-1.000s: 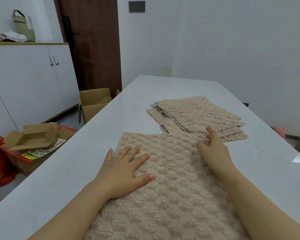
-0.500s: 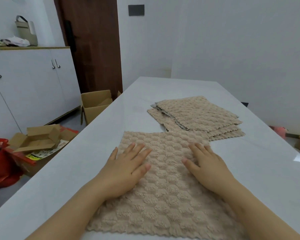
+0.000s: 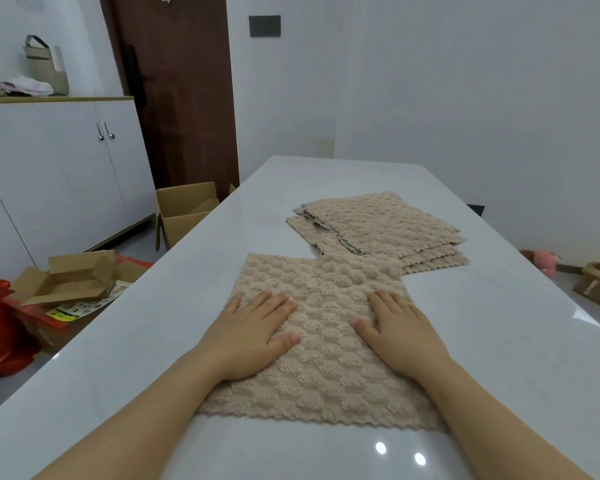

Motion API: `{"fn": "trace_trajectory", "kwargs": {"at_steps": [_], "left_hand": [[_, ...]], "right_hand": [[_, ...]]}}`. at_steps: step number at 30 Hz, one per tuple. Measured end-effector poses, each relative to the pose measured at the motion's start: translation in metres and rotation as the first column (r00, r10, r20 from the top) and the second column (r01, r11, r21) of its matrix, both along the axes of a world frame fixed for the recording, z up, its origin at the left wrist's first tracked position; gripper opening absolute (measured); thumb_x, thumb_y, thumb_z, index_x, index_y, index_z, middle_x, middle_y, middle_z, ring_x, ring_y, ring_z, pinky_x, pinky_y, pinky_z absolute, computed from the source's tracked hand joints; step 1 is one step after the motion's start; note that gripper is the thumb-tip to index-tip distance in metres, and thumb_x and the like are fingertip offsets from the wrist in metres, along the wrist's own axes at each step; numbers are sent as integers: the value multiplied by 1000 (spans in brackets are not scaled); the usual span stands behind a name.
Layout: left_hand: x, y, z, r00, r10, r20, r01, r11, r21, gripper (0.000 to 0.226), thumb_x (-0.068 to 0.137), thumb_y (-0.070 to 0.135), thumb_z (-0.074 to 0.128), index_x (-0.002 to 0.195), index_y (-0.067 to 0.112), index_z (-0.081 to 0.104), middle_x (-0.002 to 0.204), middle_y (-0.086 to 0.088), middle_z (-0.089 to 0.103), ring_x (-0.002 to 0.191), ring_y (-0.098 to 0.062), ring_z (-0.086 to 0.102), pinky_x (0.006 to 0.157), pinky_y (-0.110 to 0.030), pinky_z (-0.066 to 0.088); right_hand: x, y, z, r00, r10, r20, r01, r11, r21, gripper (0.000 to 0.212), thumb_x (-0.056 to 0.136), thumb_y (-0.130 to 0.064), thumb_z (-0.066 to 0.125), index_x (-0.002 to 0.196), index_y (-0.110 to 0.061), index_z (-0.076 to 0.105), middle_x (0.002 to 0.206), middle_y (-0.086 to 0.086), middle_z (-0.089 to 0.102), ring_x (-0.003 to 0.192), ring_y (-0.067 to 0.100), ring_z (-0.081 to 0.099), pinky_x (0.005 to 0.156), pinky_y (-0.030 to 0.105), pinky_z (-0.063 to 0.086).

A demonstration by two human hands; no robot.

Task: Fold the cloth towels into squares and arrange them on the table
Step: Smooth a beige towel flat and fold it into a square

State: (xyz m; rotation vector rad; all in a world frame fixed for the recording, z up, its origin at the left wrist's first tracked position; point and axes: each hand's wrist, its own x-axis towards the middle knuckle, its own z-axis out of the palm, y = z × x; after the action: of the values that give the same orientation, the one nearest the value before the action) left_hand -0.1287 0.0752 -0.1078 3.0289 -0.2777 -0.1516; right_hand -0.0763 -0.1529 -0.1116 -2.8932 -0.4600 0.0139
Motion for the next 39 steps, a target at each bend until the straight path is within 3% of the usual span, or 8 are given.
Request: {"fn": "trace_trajectory", "kwargs": {"at_steps": [5,9,14,22,28,31,35,39], "left_hand": [[-19,3,-2,981,83,176,-69,994,-87,86,68,69,-5,146,39,15,156,15,10,144,-5,6,117,-34,5],[-45,16,0,984,7,176,40,964,-264,84,67,79,-3,140,46,21,147,28,11,142,3,4,116,-27,4],[-69,16,0,993,-115,30,117,992,-55,95,55,81,-13,143,49,6,148,30,-2,131,12,-15,110,-22,-11],[-75,21,1,983,-185,-21,181,977,-111,92,51,95,9,135,60,4,144,31,-12,134,9,-20,114,-30,-16],[-76,23,-8,944,-199,264,241,961,-138,62,73,82,23,125,54,42,139,29,33,137,10,13,114,-33,11],[-73,24,-12,852,-174,494,282,947,-154,27,81,45,47,105,36,57,102,17,68,99,3,53,94,-21,37],[-71,33,-7,867,45,497,117,950,-290,32,67,34,41,97,36,53,81,19,69,74,-6,61,67,-14,43],[-69,43,-5,828,350,439,-10,790,-613,25,72,13,61,77,37,63,85,43,59,83,18,54,71,1,37]], "right_hand": [[-25,-14,1,974,18,226,-65,978,198,69,83,-59,22,142,-25,36,148,-7,37,141,13,26,116,35,22],[-50,-32,2,977,151,149,-181,958,221,69,77,-64,31,135,-31,44,138,-14,47,130,7,38,108,25,27],[-70,-38,8,961,277,-23,-272,954,124,92,51,-88,25,135,-52,28,145,-27,22,139,-2,9,113,25,4],[-79,-36,12,925,377,-42,-373,924,84,97,34,-101,19,125,-65,19,138,-35,2,135,-6,-7,110,22,-6],[-75,-32,12,897,422,134,-438,890,125,63,62,-72,41,118,-47,56,124,-37,36,127,-6,25,106,19,13],[-71,-34,6,855,407,322,-469,872,141,38,69,-38,50,98,-24,71,97,-16,69,94,13,64,84,27,48],[-69,-39,10,927,224,301,-298,926,230,30,73,-12,61,102,-20,67,85,-19,59,84,11,57,73,15,36],[-68,-45,10,976,46,213,-151,849,506,45,70,1,66,96,-35,58,88,-21,61,85,-4,59,75,3,37]]}}
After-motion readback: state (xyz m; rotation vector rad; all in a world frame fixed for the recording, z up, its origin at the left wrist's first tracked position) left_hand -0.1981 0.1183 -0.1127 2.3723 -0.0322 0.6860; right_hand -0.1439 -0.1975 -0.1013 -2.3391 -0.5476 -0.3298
